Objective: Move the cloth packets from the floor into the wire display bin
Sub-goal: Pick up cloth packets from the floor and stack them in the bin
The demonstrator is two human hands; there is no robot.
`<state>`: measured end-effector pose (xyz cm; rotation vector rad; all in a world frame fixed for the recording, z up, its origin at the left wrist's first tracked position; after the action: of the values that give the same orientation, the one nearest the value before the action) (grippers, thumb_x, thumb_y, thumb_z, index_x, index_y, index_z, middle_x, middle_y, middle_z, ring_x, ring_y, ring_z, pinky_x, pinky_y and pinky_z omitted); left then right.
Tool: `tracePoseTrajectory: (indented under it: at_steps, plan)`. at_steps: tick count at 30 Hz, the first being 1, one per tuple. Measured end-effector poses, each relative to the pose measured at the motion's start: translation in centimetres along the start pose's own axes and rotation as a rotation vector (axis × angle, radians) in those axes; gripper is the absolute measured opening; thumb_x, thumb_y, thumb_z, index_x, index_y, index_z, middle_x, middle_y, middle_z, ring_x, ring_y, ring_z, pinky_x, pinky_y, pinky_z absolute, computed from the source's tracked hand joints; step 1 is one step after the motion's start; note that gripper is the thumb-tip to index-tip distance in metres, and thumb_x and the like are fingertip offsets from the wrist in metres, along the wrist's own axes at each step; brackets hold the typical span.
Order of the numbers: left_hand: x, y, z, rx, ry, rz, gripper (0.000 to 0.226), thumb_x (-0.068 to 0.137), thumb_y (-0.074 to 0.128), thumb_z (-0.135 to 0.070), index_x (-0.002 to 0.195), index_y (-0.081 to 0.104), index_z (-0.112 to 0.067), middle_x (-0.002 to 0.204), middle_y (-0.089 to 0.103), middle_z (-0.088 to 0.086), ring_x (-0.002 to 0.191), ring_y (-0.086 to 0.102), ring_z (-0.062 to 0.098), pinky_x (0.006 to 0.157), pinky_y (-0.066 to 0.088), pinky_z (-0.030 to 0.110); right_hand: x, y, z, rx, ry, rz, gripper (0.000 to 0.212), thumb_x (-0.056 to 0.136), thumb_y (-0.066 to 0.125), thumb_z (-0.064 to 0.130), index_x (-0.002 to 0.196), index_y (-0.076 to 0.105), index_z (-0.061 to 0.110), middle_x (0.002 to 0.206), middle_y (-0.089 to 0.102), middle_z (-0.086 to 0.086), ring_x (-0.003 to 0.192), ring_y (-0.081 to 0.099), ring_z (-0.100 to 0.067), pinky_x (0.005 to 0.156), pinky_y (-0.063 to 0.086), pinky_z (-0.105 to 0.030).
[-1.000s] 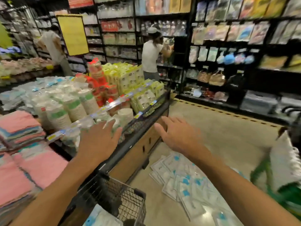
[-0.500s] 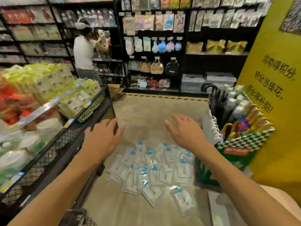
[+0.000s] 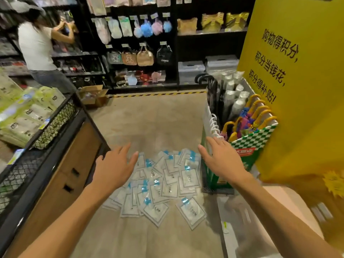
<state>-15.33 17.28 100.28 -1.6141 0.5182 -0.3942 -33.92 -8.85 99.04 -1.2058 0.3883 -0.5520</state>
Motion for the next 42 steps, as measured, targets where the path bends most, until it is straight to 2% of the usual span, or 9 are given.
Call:
tracePoseTrajectory:
  at_steps: [3,7,12,15,18,23,29,39,42]
  plan:
    - [2.7,2.2,-0.6,-0.003,0.03,0.04,0.065,0.102,0.024,-0.061,0.156,0.035,-0.026,0.156,0.047,0.001,0.137,0.049,0.029,0.11,0.038,0.054,0.9,1.5,-2.1,0.001,0.061,0.04,0.065,0.106,0.033,0.059,0.153,0.044,0.015,0.152,0.051,-0.007,0.139,0.045,-0.027,0.116,0.034,-0.039]
    - [6.7,5.7,-0.8,-0.018,0.08,0.072,0.064,0.103,0.029,-0.059,0.156,0.036,-0.023,0.153,0.05,0.003,0.135,0.051,0.029,0.109,0.04,0.05,2.5,3.4,-3.6,-0.015,0.132,0.041,0.057,0.107,0.038,0.054,0.146,0.05,0.015,0.145,0.056,-0.009,0.135,0.047,-0.027,0.111,0.035,-0.036]
    - [13.6,10.5,0.3,-0.032,0.109,0.139,0.062,0.103,0.031,-0.056,0.154,0.038,-0.02,0.155,0.047,0.006,0.138,0.048,0.03,0.113,0.037,0.054,6.6,6.6,-4.0,-0.024,0.214,0.042,0.058,0.107,0.042,0.052,0.151,0.047,0.015,0.151,0.051,-0.011,0.141,0.042,-0.029,0.116,0.031,-0.037]
    - [17.6,13.2,1.4,-0.036,0.141,0.144,0.061,0.104,0.032,-0.055,0.154,0.037,-0.02,0.158,0.044,0.005,0.139,0.047,0.03,0.114,0.035,0.058,9.7,8.9,-3.8,-0.027,0.237,0.039,0.063,0.106,0.042,0.053,0.157,0.04,0.015,0.163,0.039,-0.012,0.151,0.032,-0.029,0.124,0.023,-0.038]
    - [20.9,16.0,2.7,0.046,0.167,0.176,0.064,0.104,0.031,-0.054,0.158,0.033,-0.02,0.162,0.036,0.009,0.144,0.041,0.033,0.116,0.029,0.061,12.6,11.7,-4.0,-0.041,0.239,0.025,0.063,0.106,0.045,0.051,0.158,0.04,0.016,0.165,0.035,-0.013,0.154,0.028,-0.031,0.126,0.021,-0.039]
    - [25.1,21.0,4.1,0.13,0.146,0.196,0.074,0.099,0.018,-0.061,0.157,0.036,-0.019,0.16,0.041,0.012,0.146,0.041,0.033,0.115,0.024,0.064,16.8,16.9,-5.6,-0.08,0.225,0.046,0.067,0.106,0.037,0.057,0.159,0.039,0.016,0.165,0.036,-0.014,0.154,0.028,-0.032,0.126,0.022,-0.041]
    - [29.3,28.2,4.2,0.182,0.11,0.22,0.073,0.1,0.021,-0.06,0.157,0.037,-0.017,0.159,0.042,0.012,0.145,0.042,0.033,0.116,0.024,0.066,22.2,24.1,-9.9,-0.132,0.168,0.081,0.072,0.103,0.032,0.059,0.157,0.041,0.012,0.163,0.039,-0.018,0.152,0.032,-0.034,0.125,0.025,-0.045]
    - [32.2,50.1,4.5,0.22,0.007,0.345,0.072,0.098,0.023,-0.053,0.148,0.051,-0.01,0.151,0.052,0.015,0.136,0.052,0.037,0.109,0.029,0.069,29.8,45.6,-20.3,-0.122,0.091,0.261,0.076,0.102,0.033,0.057,0.16,0.034,0.007,0.161,0.039,-0.022,0.151,0.034,-0.037,0.124,0.031,-0.05]
    - [33.0,59.3,4.8,0.241,-0.028,0.414,0.067,0.103,0.02,-0.05,0.157,0.037,-0.015,0.162,0.038,0.011,0.146,0.04,0.032,0.115,0.023,0.066,31.1,54.3,-23.8,-0.151,0.098,0.328,0.08,0.102,0.029,0.06,0.162,0.026,0.007,0.165,0.033,-0.018,0.155,0.027,-0.034,0.127,0.025,-0.047]
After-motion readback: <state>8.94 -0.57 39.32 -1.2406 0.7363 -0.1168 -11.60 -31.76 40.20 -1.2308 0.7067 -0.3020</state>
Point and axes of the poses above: each hand's wrist, its own x-axis towards the middle knuckle, its own y-axis out of the palm, z = x × y, the point moved 2 cm from there along x, towards the middle knuckle
